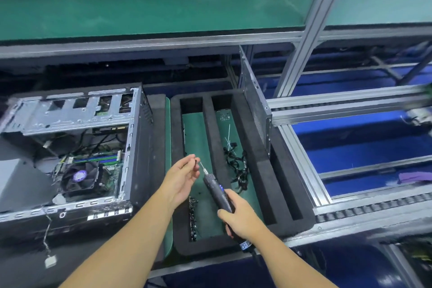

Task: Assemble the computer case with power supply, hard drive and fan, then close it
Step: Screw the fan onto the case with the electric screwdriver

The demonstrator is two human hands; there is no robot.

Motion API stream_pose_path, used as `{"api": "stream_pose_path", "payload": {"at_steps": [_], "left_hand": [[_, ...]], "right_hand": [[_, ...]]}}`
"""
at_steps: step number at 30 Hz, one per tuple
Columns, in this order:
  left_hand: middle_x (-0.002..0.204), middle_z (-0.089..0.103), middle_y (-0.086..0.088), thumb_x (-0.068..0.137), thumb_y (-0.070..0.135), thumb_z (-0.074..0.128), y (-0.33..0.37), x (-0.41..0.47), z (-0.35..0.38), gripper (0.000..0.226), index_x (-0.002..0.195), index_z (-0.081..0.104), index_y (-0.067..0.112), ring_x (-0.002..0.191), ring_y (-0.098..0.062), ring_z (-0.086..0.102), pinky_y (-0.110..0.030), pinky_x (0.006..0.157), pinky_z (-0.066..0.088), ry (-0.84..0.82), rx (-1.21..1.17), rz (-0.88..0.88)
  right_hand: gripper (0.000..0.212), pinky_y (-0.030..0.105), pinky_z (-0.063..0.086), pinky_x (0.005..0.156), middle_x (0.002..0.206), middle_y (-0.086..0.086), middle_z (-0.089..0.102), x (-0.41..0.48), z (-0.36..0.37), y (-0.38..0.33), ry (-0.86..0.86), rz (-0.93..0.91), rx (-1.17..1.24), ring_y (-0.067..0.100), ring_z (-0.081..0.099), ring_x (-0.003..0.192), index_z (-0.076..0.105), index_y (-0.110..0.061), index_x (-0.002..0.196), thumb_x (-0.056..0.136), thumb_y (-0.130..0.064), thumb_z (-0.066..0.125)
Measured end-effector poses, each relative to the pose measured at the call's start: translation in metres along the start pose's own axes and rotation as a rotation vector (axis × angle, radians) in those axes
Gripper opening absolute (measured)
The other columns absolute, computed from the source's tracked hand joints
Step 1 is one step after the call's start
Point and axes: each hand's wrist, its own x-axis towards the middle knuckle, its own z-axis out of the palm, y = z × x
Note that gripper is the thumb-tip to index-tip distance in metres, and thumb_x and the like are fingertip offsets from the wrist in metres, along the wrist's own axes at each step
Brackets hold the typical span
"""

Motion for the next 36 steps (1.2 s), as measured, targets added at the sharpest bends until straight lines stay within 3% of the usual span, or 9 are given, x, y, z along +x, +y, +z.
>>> {"api": "stream_pose_path", "payload": {"at_steps": [4, 8, 11, 14, 17, 30, 36], "left_hand": [[0.088, 0.074, -0.007, 0.097, 0.008, 0.058, 0.010, -0.011, -0.002, 0.020, 0.116, 0.061, 0.001, 0.089, -0.019, 0.073, -0.028, 0.072, 0.059, -0.014, -0.022, 0.007], [0.089, 0.072, -0.008, 0.097, 0.009, 0.059, 0.026, -0.022, 0.001, 0.013, 0.106, 0.064, 0.001, 0.095, -0.023, 0.074, -0.027, 0.070, 0.060, -0.040, -0.031, 0.019], [0.096, 0.073, -0.009, 0.097, 0.010, 0.060, 0.037, -0.029, 0.002, 0.016, 0.109, 0.065, 0.001, 0.096, -0.021, 0.073, -0.029, 0.080, 0.059, -0.051, 0.012, 0.034], [0.108, 0.071, -0.015, 0.095, 0.010, 0.062, 0.047, -0.035, 0.000, 0.021, 0.114, 0.065, 0.000, 0.098, -0.021, 0.073, -0.026, 0.072, 0.059, -0.047, 0.027, 0.044], [0.107, 0.071, -0.015, 0.096, 0.008, 0.061, 0.054, -0.041, 0.000, 0.020, 0.115, 0.064, 0.001, 0.098, -0.022, 0.073, -0.028, 0.075, 0.059, -0.043, 0.032, 0.069], [0.097, 0.071, -0.023, 0.096, 0.003, 0.061, 0.085, -0.061, -0.002, 0.008, 0.103, 0.065, 0.001, 0.084, -0.024, 0.075, -0.025, 0.068, 0.060, 0.063, 0.448, 0.371], [0.089, 0.070, -0.014, 0.095, 0.001, 0.059, 0.101, -0.072, -0.005, 0.014, 0.094, 0.068, 0.011, 0.078, -0.018, 0.075, -0.026, 0.067, 0.060, 0.057, 0.761, 0.472]], "right_hand": [[0.031, 0.034, 0.050, 0.046, 0.079, 0.007, 0.064, -0.003, -0.008, -0.016, -0.013, -0.042, -0.096, 0.020, 0.058, 0.044, 0.052, -0.048, 0.108, 0.079, -0.036, 0.057], [0.034, 0.033, 0.051, 0.051, 0.072, -0.003, 0.061, -0.005, -0.013, -0.033, -0.036, -0.061, -0.190, 0.019, 0.058, 0.045, 0.049, -0.049, 0.108, 0.077, -0.038, 0.056], [0.040, 0.032, 0.051, 0.050, 0.075, -0.001, 0.062, -0.007, -0.017, -0.047, -0.054, -0.065, -0.238, 0.017, 0.057, 0.046, 0.048, -0.051, 0.114, 0.078, -0.037, 0.056], [0.044, 0.027, 0.051, 0.050, 0.081, 0.001, 0.064, -0.011, -0.019, -0.058, -0.057, -0.082, -0.274, 0.016, 0.056, 0.047, 0.047, -0.049, 0.121, 0.080, -0.034, 0.055], [0.047, 0.030, 0.054, 0.055, 0.085, 0.003, 0.065, -0.014, -0.018, -0.067, -0.051, -0.089, -0.323, 0.015, 0.057, 0.048, 0.046, -0.047, 0.125, 0.081, -0.034, 0.055], [0.034, 0.026, 0.046, 0.048, 0.080, -0.001, 0.060, -0.014, -0.008, -0.088, -0.067, -0.157, -0.366, 0.012, 0.054, 0.044, 0.048, -0.042, 0.113, 0.082, -0.030, 0.055], [0.037, 0.028, 0.049, 0.049, 0.087, 0.005, 0.061, -0.014, -0.001, -0.089, -0.076, -0.180, -0.365, 0.015, 0.055, 0.047, 0.048, -0.043, 0.115, 0.080, -0.032, 0.055]]}}
